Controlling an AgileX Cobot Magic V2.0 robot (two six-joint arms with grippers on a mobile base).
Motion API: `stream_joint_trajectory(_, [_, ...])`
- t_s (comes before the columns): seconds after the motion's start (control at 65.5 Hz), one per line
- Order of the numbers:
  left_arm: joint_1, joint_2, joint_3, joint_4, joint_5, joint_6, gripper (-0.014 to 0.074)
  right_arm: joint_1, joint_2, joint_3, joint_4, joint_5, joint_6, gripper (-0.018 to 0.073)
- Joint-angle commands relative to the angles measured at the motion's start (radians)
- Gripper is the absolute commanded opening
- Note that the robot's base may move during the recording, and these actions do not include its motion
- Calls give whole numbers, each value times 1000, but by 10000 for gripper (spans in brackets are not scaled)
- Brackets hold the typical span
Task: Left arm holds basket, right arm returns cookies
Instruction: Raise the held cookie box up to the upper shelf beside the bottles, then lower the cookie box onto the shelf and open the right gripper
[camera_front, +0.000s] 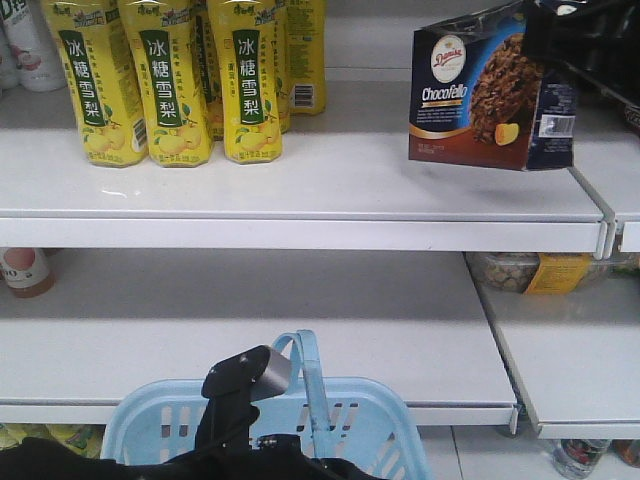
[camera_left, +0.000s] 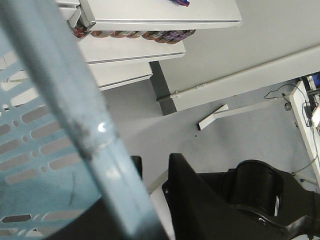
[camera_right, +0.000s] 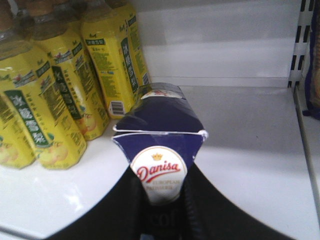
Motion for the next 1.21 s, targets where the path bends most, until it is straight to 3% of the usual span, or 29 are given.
stream_joint_trajectory(0.0, [-1,-33,-33,-8,2,8,-6,-5,24,-28,-14,-169,9,5])
stream_joint_trajectory(0.122, [-1,-33,-33,-8,2,8,-6,-5,81,-28,-101,-226,83,8])
stream_joint_trajectory(0.214, [-1,-33,-33,-8,2,8,-6,-5,118,-28,-219,-260,200,10])
stream_joint_trajectory(0.458, [-1,-33,-33,-8,2,8,-6,-2,218,-28,-644,-292,646,14])
stream_joint_trajectory(0.611, [-1,-33,-33,-8,2,8,-6,-2,252,-28,-805,-281,843,20])
stream_joint_trajectory(0.901, [-1,-33,-33,-8,2,8,-6,115,260,-28,-897,-271,876,73])
stream_joint_trajectory(1.008, [-1,-33,-33,-8,2,8,-6,138,272,-28,-902,-248,877,152])
stream_joint_trajectory(1.192, [-1,-33,-33,-8,2,8,-6,138,289,-28,-898,-231,877,383])
